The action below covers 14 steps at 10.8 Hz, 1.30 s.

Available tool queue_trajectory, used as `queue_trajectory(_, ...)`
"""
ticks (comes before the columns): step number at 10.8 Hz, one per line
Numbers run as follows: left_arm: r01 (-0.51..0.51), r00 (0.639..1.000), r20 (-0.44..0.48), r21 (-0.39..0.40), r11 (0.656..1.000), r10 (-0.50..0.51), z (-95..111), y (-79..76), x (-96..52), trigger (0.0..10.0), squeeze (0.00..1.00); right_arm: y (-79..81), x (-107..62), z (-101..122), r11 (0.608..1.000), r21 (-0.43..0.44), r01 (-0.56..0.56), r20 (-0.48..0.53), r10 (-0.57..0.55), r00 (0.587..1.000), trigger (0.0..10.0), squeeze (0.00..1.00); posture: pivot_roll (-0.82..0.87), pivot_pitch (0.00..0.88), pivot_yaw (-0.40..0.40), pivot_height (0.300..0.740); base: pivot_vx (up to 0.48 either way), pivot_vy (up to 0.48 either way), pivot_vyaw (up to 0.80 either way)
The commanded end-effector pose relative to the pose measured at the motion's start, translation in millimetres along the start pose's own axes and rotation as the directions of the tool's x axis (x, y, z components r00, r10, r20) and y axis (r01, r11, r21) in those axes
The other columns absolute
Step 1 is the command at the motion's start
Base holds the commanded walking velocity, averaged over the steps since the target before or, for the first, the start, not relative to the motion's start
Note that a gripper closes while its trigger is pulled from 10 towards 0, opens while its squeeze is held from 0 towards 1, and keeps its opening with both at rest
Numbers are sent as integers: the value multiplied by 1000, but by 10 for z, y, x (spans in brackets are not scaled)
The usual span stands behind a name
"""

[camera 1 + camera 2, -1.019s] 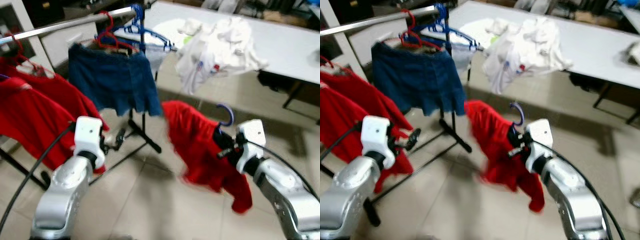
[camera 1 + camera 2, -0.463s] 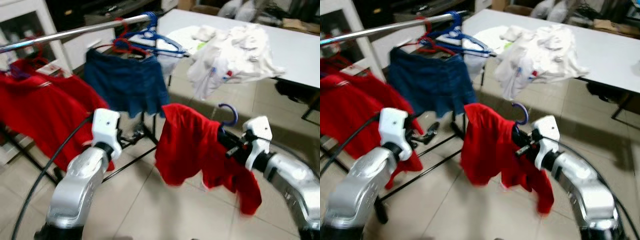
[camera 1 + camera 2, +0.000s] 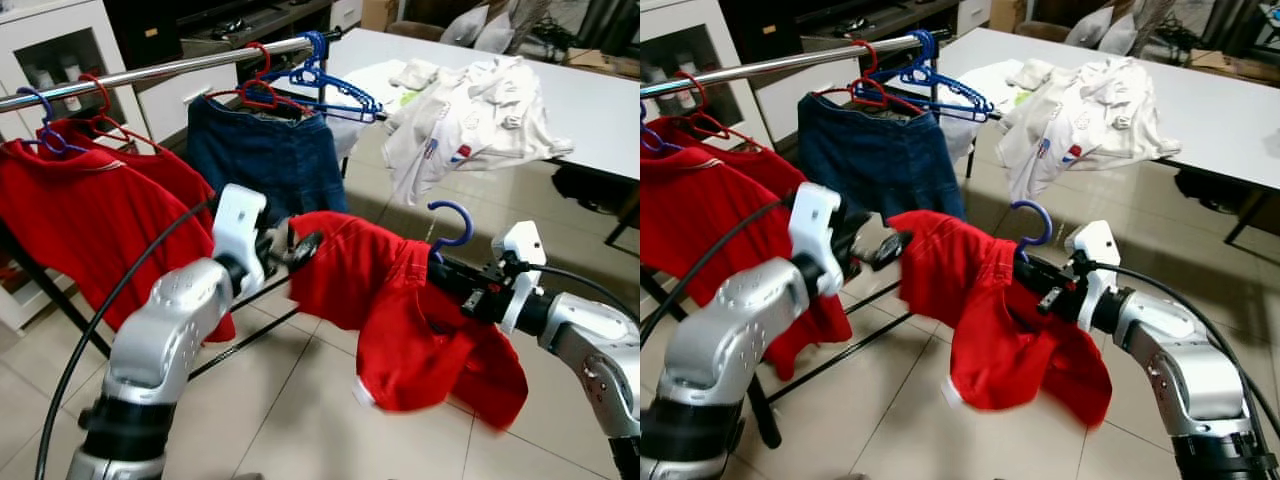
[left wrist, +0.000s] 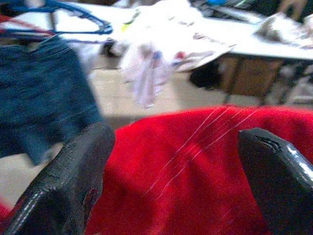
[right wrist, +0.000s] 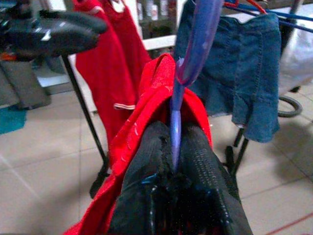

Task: Hang hanger

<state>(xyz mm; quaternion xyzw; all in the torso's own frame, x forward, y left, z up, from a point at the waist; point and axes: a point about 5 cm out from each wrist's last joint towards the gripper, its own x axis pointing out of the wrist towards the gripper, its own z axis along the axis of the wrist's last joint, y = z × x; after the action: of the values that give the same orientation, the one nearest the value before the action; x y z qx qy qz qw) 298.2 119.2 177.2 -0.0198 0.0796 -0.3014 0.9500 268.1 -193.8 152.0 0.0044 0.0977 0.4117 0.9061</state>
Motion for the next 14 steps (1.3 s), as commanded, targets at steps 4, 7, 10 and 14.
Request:
queue_trajectory(4, 219, 975, -31, -25, 975, -220, 53, -340, 160, 10000, 1000, -9, 159, 240, 994, -39, -103, 28, 104, 994, 10000, 0, -4, 15, -22, 740, 0, 0, 0)
queue_trajectory(7, 254, 960, -99, -87, 963, -262, -14, -496, 271, 10000, 1000, 38, 265, 353, 994, -12, -108, 77, 109, 991, 10000, 0, -13, 16, -16, 740, 0, 0, 0)
queue_trajectory(10, 221, 966, -116, -83, 972, -230, -16, -484, 352, 10000, 1000, 124, 312, 375, 991, -3, -133, 89, 132, 987, 10000, 0, -20, 30, 2, 740, 0, 0, 0)
queue_trajectory(14, 209, 970, -108, -95, 973, -218, -10, -436, 332, 0, 0, 145, 295, 362, 991, -1, -133, 91, 132, 987, 10000, 0, -20, 28, 8, 740, 0, 0, 0)
